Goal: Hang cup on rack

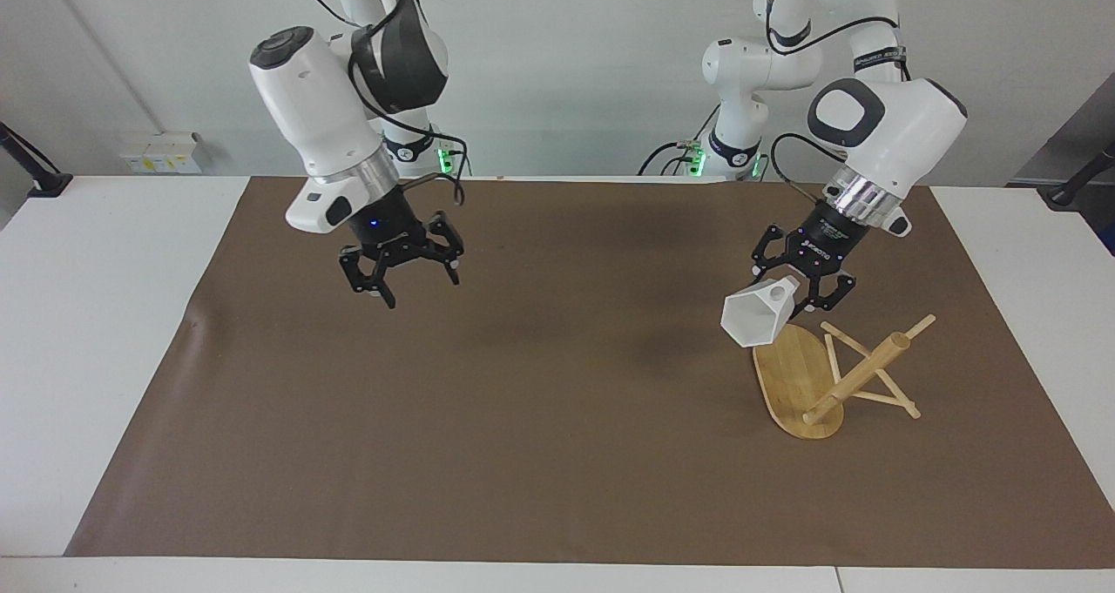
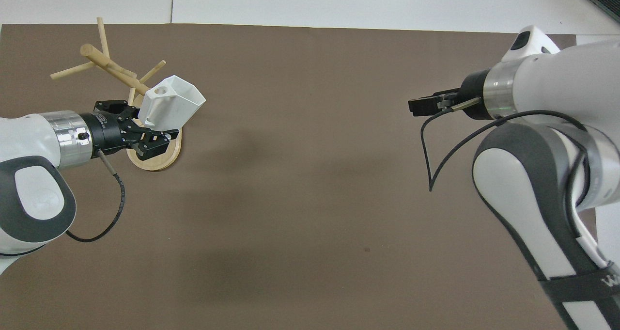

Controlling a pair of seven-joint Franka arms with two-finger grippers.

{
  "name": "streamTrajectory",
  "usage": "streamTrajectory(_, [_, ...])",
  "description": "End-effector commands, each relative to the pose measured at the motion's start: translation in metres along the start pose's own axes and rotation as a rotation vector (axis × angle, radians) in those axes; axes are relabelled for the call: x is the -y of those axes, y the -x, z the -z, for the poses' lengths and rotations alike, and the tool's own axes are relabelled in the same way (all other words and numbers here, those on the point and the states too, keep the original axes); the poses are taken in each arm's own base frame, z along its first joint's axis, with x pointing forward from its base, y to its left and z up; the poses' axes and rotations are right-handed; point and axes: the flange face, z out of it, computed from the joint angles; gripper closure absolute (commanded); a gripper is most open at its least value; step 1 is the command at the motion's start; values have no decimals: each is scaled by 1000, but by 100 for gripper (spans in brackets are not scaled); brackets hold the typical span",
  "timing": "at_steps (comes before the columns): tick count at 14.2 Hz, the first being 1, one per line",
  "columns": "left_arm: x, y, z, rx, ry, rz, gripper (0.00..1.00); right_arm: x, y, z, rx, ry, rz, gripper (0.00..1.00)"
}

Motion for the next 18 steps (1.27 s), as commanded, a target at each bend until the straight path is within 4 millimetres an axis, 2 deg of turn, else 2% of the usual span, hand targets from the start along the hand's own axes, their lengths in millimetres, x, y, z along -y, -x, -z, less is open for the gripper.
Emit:
streamTrajectory(1, [1,1,-5,18,54,50,100,-39,20,16,37,31,22,0])
streamTrajectory(4, [-3,3,-2,38,80,87,100,-77,32,36,41,48,-44,0])
streamTrajectory(7, [-4,2,-8,40,88,115,100,-102,36,58,9,76,-81,0])
streamTrajectory(12, [-7,3,-8,51,102,161,100,-114,39,70,48,225,-28,0])
streamTrajectory(18, [-10,1,-8,65,122,200,100,-125,43,73,60,261,-31,0])
